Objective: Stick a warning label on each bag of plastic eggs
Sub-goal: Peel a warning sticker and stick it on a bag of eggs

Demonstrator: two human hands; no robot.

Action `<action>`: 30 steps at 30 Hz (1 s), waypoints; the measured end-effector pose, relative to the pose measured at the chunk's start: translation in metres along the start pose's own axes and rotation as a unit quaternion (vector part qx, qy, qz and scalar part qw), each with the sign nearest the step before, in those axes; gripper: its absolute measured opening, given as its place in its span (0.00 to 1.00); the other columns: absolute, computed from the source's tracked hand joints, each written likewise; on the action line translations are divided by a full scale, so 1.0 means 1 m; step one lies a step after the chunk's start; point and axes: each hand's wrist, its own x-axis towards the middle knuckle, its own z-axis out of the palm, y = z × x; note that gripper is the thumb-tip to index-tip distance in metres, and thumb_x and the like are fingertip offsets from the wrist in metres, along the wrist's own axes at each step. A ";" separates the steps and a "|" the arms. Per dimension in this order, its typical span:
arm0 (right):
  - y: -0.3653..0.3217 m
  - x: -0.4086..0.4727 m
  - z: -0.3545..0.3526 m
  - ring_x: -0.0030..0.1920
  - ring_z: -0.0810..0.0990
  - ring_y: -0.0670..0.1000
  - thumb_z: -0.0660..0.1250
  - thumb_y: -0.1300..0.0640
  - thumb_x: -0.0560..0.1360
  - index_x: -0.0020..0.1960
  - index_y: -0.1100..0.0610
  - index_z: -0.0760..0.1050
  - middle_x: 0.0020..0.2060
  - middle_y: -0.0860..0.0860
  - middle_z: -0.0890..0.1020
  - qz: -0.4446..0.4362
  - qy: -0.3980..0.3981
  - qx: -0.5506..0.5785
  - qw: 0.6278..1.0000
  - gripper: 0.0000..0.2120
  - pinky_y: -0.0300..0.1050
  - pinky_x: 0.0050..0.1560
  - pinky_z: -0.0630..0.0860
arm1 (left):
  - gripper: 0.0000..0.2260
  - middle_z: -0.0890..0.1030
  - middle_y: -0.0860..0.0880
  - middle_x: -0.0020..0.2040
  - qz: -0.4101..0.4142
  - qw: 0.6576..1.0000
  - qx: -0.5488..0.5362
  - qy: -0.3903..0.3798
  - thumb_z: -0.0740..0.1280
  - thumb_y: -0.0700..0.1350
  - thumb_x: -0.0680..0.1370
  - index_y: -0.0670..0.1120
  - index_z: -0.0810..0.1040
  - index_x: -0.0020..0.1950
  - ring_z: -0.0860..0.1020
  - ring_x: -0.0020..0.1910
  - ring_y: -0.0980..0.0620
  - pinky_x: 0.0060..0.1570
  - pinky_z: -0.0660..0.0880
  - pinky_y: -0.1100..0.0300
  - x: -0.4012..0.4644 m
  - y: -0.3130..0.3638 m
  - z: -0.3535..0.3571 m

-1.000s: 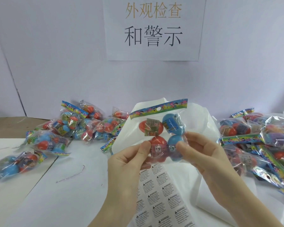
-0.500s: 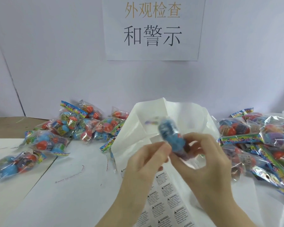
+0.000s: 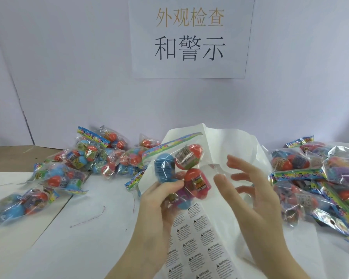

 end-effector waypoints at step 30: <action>-0.008 0.012 -0.010 0.25 0.74 0.47 0.68 0.49 0.61 0.32 0.59 0.82 0.30 0.52 0.81 0.225 -0.140 0.190 0.945 0.13 0.34 0.27 0.70 | 0.13 0.83 0.47 0.37 0.024 0.998 0.029 -0.043 0.69 0.48 0.53 0.46 0.85 0.35 0.80 0.33 0.55 0.34 0.77 0.66 -0.003 0.002 0.001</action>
